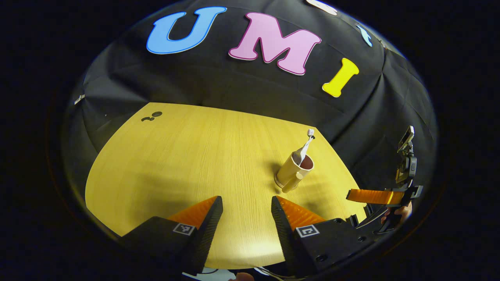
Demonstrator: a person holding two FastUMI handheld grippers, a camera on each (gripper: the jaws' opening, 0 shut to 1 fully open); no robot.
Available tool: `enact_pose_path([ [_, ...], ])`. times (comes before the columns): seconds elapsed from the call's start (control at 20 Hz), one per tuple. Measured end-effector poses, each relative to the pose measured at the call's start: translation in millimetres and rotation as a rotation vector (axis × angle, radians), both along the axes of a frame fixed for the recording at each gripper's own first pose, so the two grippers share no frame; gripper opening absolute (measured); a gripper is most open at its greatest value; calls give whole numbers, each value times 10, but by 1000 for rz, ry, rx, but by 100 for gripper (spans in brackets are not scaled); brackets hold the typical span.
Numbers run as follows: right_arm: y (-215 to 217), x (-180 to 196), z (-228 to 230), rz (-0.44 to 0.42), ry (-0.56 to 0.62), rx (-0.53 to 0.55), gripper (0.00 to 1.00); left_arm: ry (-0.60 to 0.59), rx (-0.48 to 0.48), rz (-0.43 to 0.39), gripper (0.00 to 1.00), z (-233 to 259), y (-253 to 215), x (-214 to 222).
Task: Put the toothbrush and toothpaste on the desktop into the cup, then pick up the cup and place it on the coaster on the desktop.
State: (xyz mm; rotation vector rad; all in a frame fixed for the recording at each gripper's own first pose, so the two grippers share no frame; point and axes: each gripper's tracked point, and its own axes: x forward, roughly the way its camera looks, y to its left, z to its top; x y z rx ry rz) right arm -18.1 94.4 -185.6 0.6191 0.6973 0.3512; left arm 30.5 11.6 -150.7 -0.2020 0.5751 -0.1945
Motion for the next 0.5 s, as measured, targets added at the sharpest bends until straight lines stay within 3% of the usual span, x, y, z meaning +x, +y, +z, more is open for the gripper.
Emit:
enact_pose_path([
  [0.1, 45, 16, 16, 4, -2, -1, 76, -2, 0, 6, 78, -1, 47, -25],
  [0.15, 57, 32, 23, 4, -3, 2, 60, -1, -5, 6, 78, -1, 52, -28],
  [0.2, 73, 30, 37, 5, -4, 5, 77, -2, -9, 6, 79, 2, 51, -26],
  [0.5, 144, 71, 40, 18, -2, 9, 86, 9, -1, -17, 79, -44, 10, 9],
])
